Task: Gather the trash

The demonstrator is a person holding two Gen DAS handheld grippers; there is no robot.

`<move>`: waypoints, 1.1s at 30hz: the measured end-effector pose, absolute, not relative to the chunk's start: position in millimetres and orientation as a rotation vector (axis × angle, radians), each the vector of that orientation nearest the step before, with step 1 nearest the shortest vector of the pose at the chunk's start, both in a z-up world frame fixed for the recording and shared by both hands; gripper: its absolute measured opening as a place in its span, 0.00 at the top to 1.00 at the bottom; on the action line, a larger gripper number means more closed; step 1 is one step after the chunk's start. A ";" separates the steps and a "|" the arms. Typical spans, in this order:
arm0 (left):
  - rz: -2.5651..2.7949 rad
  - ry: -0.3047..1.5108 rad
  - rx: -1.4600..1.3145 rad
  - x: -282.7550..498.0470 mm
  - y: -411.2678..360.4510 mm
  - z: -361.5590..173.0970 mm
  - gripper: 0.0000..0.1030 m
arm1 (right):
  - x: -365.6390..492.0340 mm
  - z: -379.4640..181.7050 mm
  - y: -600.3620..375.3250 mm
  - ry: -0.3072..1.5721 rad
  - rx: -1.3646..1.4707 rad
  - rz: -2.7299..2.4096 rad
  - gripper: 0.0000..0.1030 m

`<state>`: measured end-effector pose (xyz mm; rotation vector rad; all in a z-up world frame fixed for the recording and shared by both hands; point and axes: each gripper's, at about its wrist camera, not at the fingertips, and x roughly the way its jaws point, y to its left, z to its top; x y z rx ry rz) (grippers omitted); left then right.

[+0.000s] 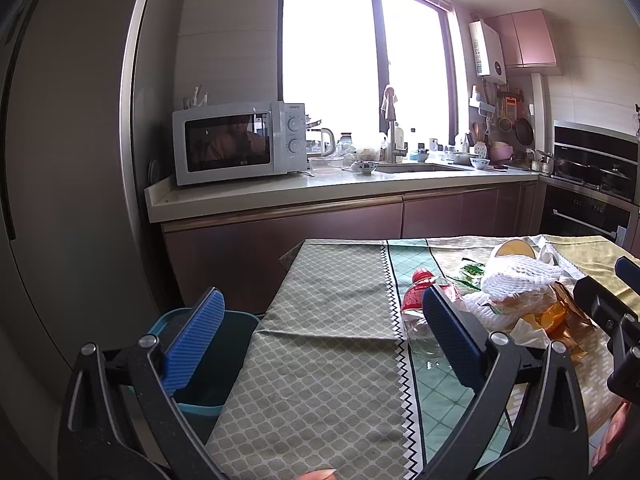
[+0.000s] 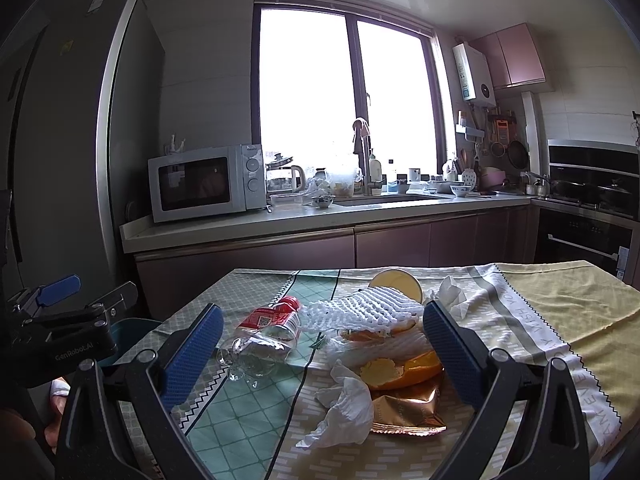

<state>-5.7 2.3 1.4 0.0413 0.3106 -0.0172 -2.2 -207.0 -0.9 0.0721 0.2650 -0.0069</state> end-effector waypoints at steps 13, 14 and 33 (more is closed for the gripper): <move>-0.011 0.306 0.043 -8.0 2.1 3.2 0.05 | -3.3 -0.4 -205.3 0.266 0.075 -0.006 0.06; -0.011 0.306 0.042 -8.7 2.3 3.4 0.05 | -3.1 -0.1 -204.6 0.266 0.074 -0.006 0.06; -0.004 0.306 0.043 -10.6 6.0 3.3 0.05 | -3.9 1.6 -203.9 0.263 0.075 -0.005 0.06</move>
